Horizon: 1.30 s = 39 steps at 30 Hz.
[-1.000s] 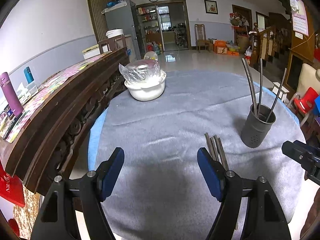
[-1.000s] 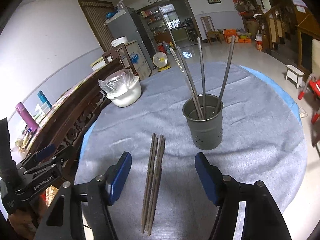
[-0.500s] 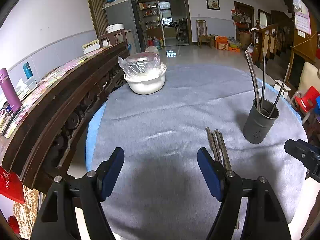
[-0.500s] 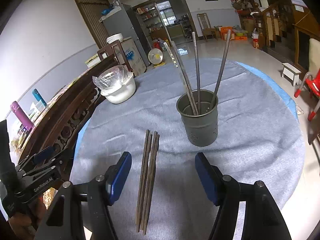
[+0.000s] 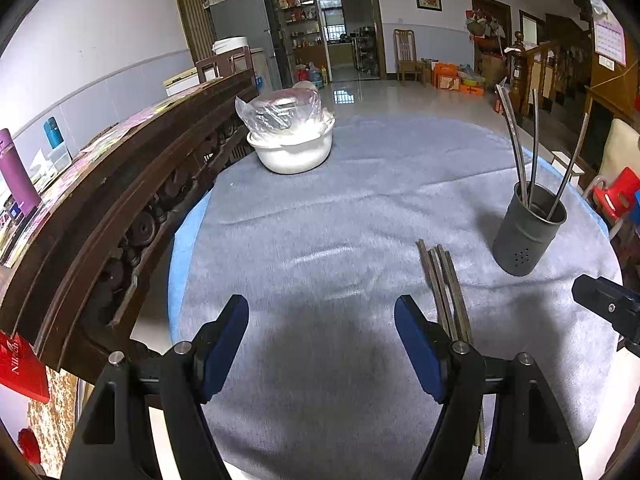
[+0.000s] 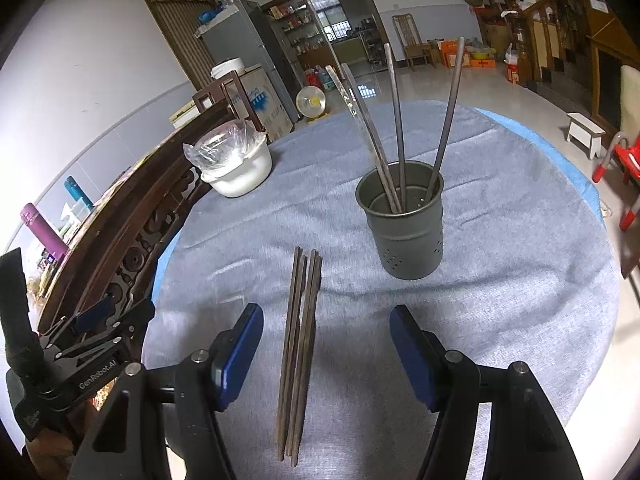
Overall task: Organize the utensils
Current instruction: 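Move both open tools back toward the remaining sticks on the cloth, then close the right tool on the stick bundle while the left tool approaches a stick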
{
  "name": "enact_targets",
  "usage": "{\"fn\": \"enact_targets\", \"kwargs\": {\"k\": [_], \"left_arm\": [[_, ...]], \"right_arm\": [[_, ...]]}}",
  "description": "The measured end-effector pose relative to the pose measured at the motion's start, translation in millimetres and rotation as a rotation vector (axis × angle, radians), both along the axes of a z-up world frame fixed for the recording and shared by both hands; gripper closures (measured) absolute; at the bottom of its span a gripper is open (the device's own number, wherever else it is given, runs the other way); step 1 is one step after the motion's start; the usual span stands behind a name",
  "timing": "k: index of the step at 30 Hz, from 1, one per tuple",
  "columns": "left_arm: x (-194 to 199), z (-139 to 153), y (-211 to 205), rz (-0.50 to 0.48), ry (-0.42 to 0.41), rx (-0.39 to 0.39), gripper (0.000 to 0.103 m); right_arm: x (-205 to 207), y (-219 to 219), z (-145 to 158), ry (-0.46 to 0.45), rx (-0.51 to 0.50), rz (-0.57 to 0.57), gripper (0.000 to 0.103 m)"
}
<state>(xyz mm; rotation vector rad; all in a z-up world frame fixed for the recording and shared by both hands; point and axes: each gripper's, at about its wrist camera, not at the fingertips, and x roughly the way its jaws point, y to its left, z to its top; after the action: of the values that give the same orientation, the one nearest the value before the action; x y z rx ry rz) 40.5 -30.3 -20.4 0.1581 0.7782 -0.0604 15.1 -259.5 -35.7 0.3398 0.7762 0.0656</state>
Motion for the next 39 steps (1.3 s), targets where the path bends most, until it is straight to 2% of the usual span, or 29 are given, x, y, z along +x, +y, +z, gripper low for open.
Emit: {"fn": "enact_targets", "kwargs": {"k": [5,6,10,21,25,39], "left_arm": [[2.1,-2.3,2.7,0.001,0.011,-0.009,0.027],[2.4,-3.1,3.1,0.0,0.014,-0.011,0.027],[7.7,-11.9,6.5,-0.004,0.062,-0.052,0.027],[12.6,-29.1,13.4,-0.005,0.134,-0.11,0.027],[12.5,-34.1,12.9,-0.005,0.15,-0.11,0.027],[12.4,-37.7,8.1,-0.01,0.142,-0.081,0.027]], "right_arm": [[2.6,0.3,-2.1,0.004,0.007,0.004,0.034],[3.1,0.3,-3.0,0.004,0.011,0.004,0.037],[8.6,0.2,-10.8,0.04,0.049,0.028,0.061],[18.1,1.4,-28.2,0.09,0.08,0.034,0.062],[19.9,1.7,-35.5,0.115,0.094,0.036,0.062],[24.8,5.7,-38.8,0.12,0.074,0.042,0.062]]}}
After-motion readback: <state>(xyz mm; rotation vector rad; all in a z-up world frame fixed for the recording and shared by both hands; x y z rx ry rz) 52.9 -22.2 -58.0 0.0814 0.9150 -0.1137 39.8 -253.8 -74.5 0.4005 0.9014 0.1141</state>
